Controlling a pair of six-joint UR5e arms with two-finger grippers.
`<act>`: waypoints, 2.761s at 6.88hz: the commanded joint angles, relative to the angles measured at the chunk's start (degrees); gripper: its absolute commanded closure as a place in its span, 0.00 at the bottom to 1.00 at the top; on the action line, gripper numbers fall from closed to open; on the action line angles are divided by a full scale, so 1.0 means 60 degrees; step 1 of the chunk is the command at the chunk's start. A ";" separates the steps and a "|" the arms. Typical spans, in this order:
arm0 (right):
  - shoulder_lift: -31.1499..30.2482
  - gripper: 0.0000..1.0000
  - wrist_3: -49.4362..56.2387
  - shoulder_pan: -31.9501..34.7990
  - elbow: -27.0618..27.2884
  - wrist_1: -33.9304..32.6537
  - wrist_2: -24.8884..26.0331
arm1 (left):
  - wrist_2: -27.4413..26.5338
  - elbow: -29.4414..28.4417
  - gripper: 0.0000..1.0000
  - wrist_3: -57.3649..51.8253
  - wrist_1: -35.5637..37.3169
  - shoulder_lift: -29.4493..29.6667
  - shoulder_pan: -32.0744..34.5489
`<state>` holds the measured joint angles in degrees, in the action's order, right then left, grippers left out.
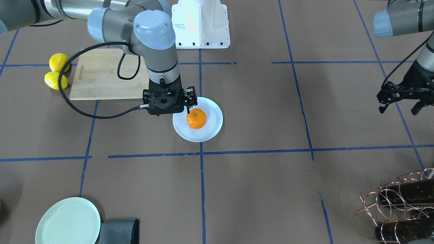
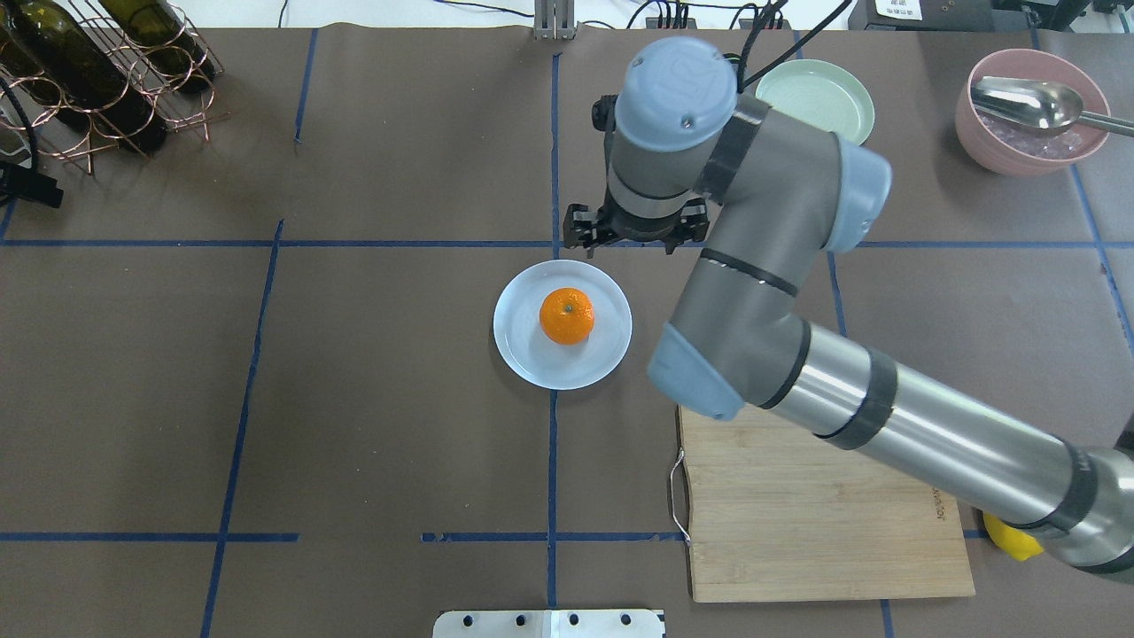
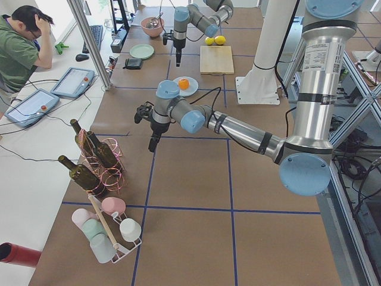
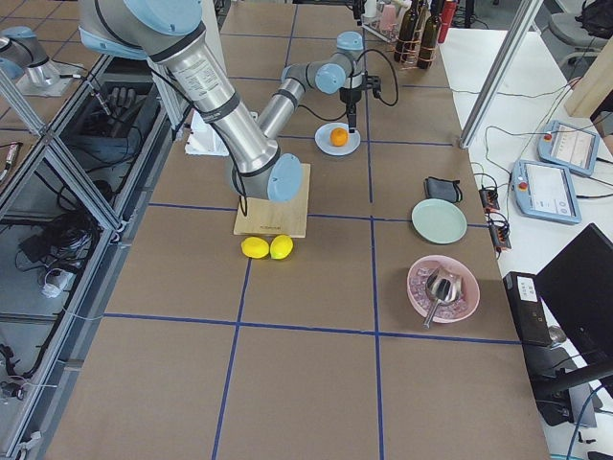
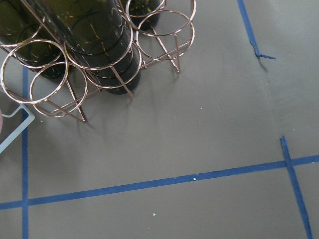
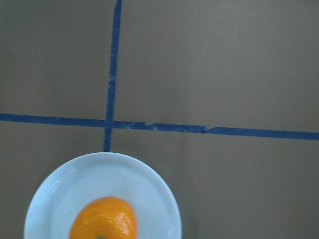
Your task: Pick orange to plate
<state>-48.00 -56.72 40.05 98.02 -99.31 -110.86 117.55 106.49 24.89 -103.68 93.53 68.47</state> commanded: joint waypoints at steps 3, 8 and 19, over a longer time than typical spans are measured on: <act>-0.3301 0.00 0.4448 0.3277 0.1885 -0.0338 -0.2799 | 0.2074 -0.0765 0.00 -0.3291 0.1796 -0.0046 0.2044; -0.6249 0.00 0.9886 0.6415 0.1492 -0.0337 -0.3715 | 0.2556 -0.2324 0.00 -0.5934 0.1841 -0.0528 0.3940; -0.7307 0.00 1.0582 0.8382 -0.1131 0.1538 -0.4287 | 0.2483 -0.2265 0.00 -0.5892 0.1856 -0.0867 0.3911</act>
<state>-91.71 6.79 89.80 92.53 -91.30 -136.85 132.39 92.98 -10.46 -92.55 88.33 91.93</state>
